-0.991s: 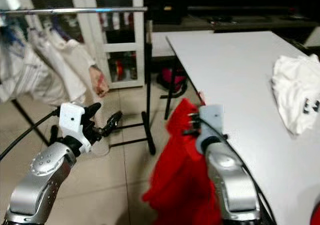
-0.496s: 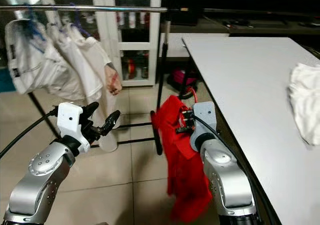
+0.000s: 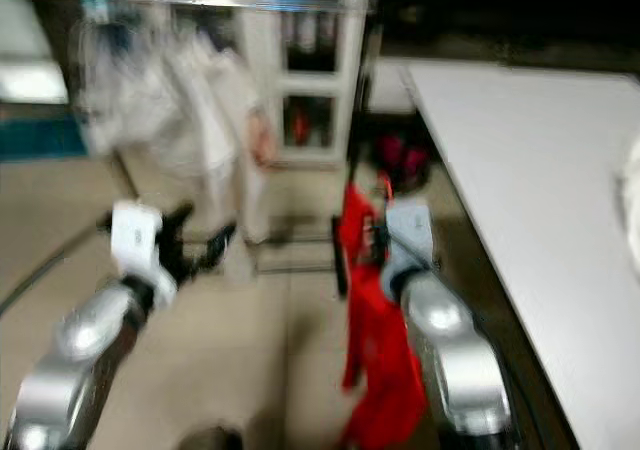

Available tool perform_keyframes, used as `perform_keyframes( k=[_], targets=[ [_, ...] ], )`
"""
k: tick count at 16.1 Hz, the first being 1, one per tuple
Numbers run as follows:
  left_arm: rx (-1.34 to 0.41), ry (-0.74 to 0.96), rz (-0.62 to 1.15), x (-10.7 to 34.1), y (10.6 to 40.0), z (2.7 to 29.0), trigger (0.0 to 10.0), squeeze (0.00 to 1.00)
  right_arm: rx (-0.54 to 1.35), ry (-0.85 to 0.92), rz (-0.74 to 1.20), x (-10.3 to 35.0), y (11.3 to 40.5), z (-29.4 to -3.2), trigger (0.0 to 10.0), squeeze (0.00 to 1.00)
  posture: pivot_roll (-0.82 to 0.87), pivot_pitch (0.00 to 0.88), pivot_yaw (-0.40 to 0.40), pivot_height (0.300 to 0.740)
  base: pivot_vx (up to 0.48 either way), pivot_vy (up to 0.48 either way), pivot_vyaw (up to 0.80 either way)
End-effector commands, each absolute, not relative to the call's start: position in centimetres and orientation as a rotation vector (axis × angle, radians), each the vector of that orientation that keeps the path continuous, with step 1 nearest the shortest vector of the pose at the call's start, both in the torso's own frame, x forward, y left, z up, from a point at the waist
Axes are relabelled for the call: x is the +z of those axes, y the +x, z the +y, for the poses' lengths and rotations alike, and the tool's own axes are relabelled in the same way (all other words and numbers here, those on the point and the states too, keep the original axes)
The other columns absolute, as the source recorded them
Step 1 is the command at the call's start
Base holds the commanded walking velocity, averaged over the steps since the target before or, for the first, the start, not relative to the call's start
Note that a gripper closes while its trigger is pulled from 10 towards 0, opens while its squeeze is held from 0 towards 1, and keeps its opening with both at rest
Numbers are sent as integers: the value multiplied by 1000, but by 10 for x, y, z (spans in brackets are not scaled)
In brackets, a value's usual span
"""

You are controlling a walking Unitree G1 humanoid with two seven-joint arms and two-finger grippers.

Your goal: Hang hanger

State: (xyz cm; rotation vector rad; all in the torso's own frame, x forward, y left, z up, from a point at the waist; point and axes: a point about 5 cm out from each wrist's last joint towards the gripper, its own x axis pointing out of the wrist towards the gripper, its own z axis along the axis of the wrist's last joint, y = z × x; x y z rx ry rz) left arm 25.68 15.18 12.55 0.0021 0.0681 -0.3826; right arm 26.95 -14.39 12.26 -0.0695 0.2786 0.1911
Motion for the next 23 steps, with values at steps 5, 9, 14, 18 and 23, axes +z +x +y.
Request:
perform_keyframes(
  k=[5, 9, 14, 18, 23],
  targets=[
    [-393, 18, 46, 133, 262, 150, 10000, 0, 184, -67, 230, 132, 274, -146, 10000, 0, -40, 0, -31, 740, -301, 0, 0],
    [-428, 71, 48, 137, 269, 159, 10000, 0, 309, -28, 179, 144, 281, -134, 10000, 0, -25, 0, -41, 740, -70, 0, 0],
    [-657, 68, 1, 150, 285, 151, 10000, 1000, 413, -23, 92, 163, 294, -121, 0, 0, -26, 0, -47, 740, 0, 0, 0],
    [-775, 203, -6, 152, 299, 138, 10000, 1000, 491, 6, 37, 180, 295, -110, 0, 0, -20, 0, -41, 740, 0, 0, 0],
    [-736, 374, -69, 148, 324, 121, 10000, 0, 588, 32, 1, 190, 289, -96, 0, 0, -52, 0, -18, 740, 0, 0, 0]
  ],
)
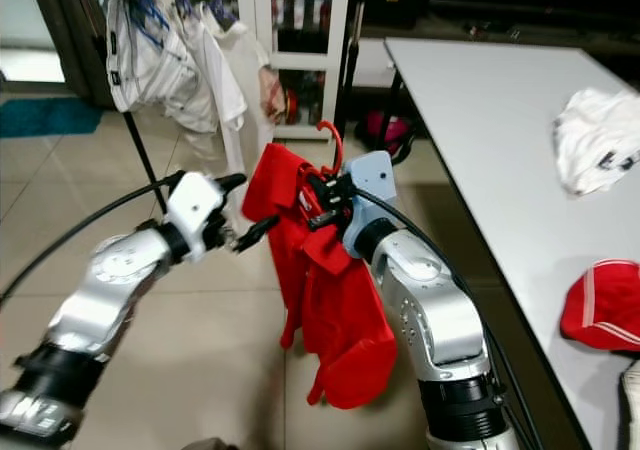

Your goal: Hang hanger

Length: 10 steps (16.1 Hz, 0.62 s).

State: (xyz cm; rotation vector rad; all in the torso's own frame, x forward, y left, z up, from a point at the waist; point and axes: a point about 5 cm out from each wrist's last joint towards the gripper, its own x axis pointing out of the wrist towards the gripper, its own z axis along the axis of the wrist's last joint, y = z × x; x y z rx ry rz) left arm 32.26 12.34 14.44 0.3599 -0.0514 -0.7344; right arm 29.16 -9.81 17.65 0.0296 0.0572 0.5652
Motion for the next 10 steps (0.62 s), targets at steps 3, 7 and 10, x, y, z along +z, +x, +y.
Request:
perform_keyframes(
  k=[3, 7, 10],
  targets=[
    [-676, 425, -86, 143, 336, 117, 1725, 0, 633, 77, -31, 196, 284, -92, 0, 0, -62, 0, -20, 740, 0, 0, 0],
    [-696, 383, -121, 140, 342, 105, 0, 0, 685, 82, -55, 200, 277, -87, 0, 0, -72, 0, -18, 740, 0, 0, 0],
    [-696, 378, -156, 141, 345, 102, 0, 0, 688, 85, -55, 201, 275, -88, 0, 0, -82, 0, -4, 740, 0, 0, 0]
  ],
)
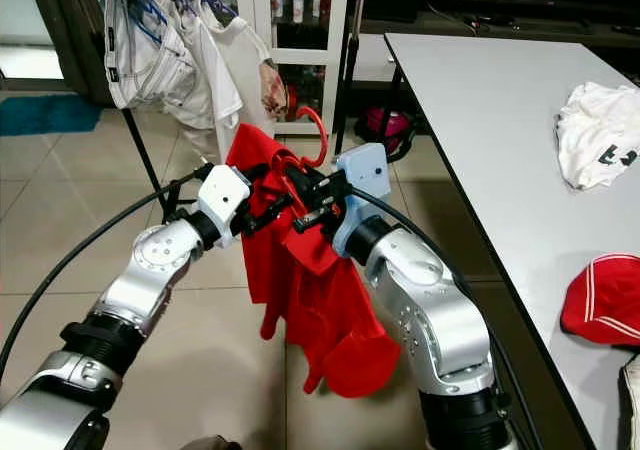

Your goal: Hang hanger

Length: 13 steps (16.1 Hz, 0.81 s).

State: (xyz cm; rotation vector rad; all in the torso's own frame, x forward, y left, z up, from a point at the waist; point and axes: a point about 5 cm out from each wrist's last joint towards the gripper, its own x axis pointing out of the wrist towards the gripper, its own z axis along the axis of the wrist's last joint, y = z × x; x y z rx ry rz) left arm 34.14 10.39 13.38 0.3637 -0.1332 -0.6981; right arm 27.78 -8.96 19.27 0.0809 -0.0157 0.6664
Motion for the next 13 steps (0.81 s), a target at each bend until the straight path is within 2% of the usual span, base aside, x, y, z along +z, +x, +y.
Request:
perform_keyframes(
  k=[1, 13],
  targets=[
    [-695, 375, -165, 141, 346, 102, 0, 0, 684, 85, -52, 200, 274, -89, 0, 0, -82, 0, -2, 740, 0, 0, 0],
    [-615, 325, -176, 137, 343, 113, 0, 0, 637, 78, -17, 193, 281, -93, 0, 0, -65, 0, -23, 740, 0, 0, 0]
  ],
)
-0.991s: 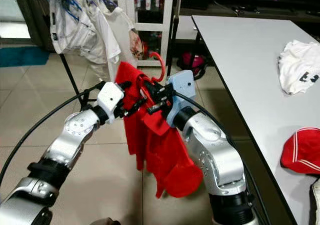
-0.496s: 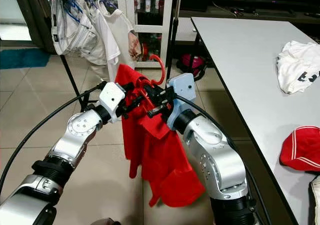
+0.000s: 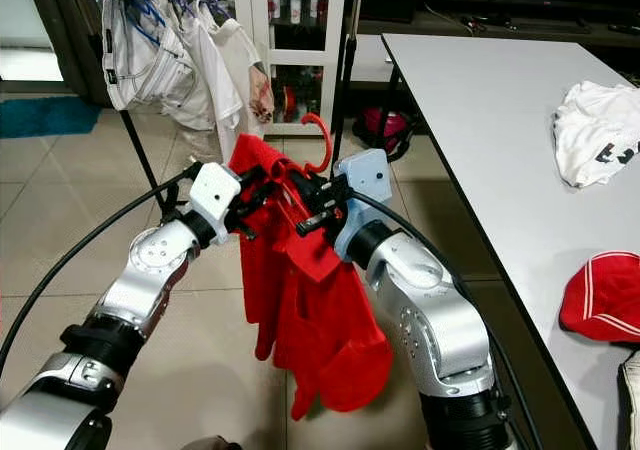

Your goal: Hang hanger

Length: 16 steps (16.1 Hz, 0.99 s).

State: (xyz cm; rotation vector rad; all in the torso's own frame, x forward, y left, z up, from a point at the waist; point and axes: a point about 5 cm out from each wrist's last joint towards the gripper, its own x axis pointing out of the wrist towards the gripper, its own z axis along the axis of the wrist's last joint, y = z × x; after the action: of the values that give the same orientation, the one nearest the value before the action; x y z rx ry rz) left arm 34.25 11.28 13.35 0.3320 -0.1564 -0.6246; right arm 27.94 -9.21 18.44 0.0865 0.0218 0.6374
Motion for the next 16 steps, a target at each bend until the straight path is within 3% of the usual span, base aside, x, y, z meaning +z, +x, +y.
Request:
perform_keyframes(
  k=[1, 6, 11, 14, 16],
  targets=[
    [-609, 322, -177, 136, 342, 114, 0, 0, 634, 79, -12, 193, 281, -94, 0, 0, -65, 0, -23, 740, 0, 0, 0],
    [-569, 283, -199, 141, 342, 121, 0, 0, 594, 81, 22, 188, 284, -98, 0, 0, -64, 0, -29, 740, 0, 0, 0],
    [-435, 245, -339, 186, 343, 159, 0, 0, 624, 36, 73, 177, 279, -106, 0, 0, -47, 0, -41, 740, 0, 0, 0],
    [-348, 283, -334, 201, 349, 188, 0, 0, 667, 21, 98, 175, 274, -110, 0, 0, -44, 0, -40, 740, 0, 0, 0],
    [-380, 293, -300, 198, 347, 191, 0, 0, 671, 19, 80, 179, 274, -111, 0, 0, -43, 0, -34, 740, 0, 0, 0]
  ],
)
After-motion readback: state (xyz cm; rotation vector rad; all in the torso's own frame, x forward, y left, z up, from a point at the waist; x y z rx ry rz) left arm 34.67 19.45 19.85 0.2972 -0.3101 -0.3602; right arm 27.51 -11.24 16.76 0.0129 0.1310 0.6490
